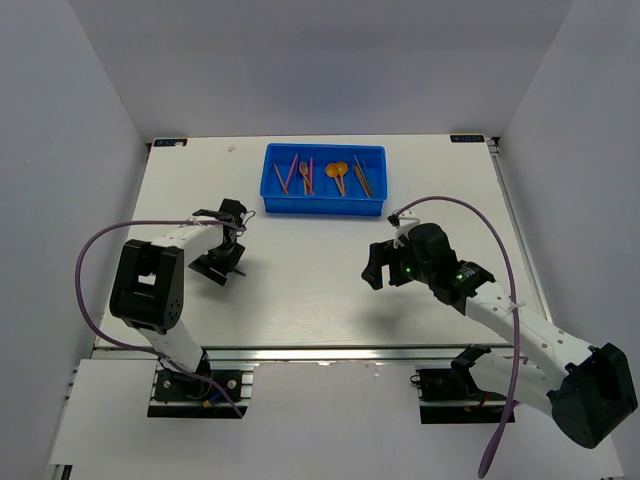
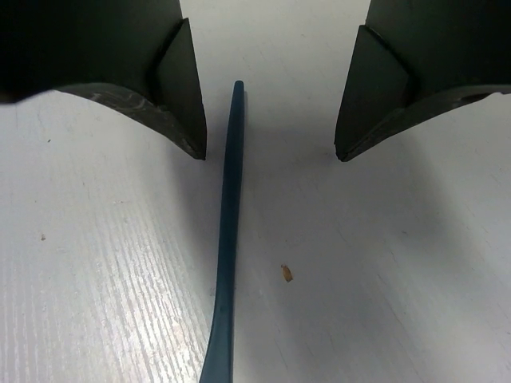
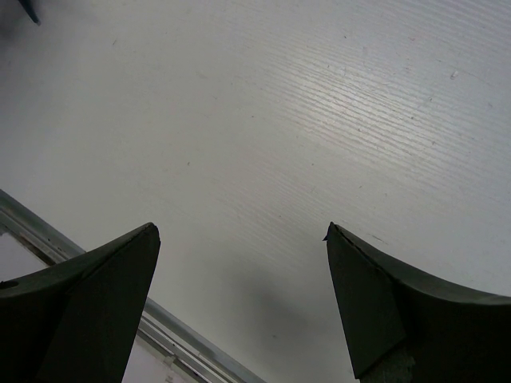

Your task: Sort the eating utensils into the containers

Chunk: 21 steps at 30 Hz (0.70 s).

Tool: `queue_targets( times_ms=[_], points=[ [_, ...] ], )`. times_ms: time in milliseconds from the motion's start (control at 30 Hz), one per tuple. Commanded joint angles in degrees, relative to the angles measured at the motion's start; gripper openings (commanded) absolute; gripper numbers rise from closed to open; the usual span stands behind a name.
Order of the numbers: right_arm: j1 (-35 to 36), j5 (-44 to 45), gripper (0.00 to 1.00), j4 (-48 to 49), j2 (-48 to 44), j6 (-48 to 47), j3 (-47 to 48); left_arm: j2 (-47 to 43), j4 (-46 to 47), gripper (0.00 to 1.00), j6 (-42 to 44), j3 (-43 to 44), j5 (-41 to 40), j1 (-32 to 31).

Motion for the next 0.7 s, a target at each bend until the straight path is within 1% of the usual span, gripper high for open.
queue_targets(
  times_ms=[0, 67, 100, 133, 167, 200, 233, 300, 400, 433, 467, 533, 600, 667],
  points=[
    [-0.2, -0.6, 0.89, 2.9, -0.1, -0.7, -0.7, -1.0, 0.2, 0.74, -0.9, 0.8, -1.4, -0.1],
    [-0.1, -0.6, 0.89, 2.9, -0.1, -0.7, -0.8, -0.6, -0.1, 0.74, -0.9, 0.9, -1.3, -0.1],
    [-0.2, -0.6, 0.89, 2.9, -0.1, -0.7, -0.8, 0.5, -0.4, 0.69, -0.9, 1.1, -0.8, -0.1],
    [-0.1, -0.6, 0.89, 2.8, -0.2, -0.7, -0.8, 1.5, -0.8, 0.61, -0.8, 1.1, -0.4, -0.1],
    [-0.1, -0.5, 0.89, 2.8, -0.4, -0.7, -0.9, 1.9, -0.7, 0.61, -0.4, 1.1, -0.1, -0.1],
    [-0.1, -0.5, 0.89, 2.8, -0.5, -0.7, -1.0, 2.2, -0.1, 0.57, -0.1, 0.9, 0.2, 0.0],
    [-0.1, -0.5, 0.89, 2.8, -0.6, -0.8, -1.1, 2.6, 0.3, 0.49, 0.0, 0.3, 0.9, -0.1],
    [-0.1, -0.4, 0.89, 2.9, -0.9, -0.9, -1.3, 3.0, 0.9, 0.41, 0.5, -0.1, 1.4, -0.1],
    [-0.2, -0.4, 0.89, 2.8, -1.1, -1.0, -1.2, 3.5, 1.5, 0.22, 0.7, -1.2, 2.4, 0.1],
    [-0.1, -0.4, 0.89, 2.8, -1.1, -1.0, -1.1, 3.3, 1.9, 0.17, 0.7, -1.7, 2.6, 0.2],
    [-0.2, -0.5, 0.89, 2.7, -1.1, -1.0, -1.0, 2.5, 2.3, 0.00, 1.1, -3.0, 2.6, 0.2],
    [-0.1, -0.5, 0.89, 2.5, -1.1, -1.0, -0.8, 1.0, 2.9, 0.00, 1.7, -3.9, 1.7, 0.2],
    [-0.1, -0.4, 0.89, 2.4, -1.2, -1.1, -0.7, -2.6, 5.6, 0.00, 6.3, -4.6, -0.5, 0.2],
    [-0.2, -0.4, 0.89, 2.4, -1.2, -1.1, -0.6, -5.5, 6.1, 0.00, 10.3, -3.2, -3.7, -0.2]
  ],
)
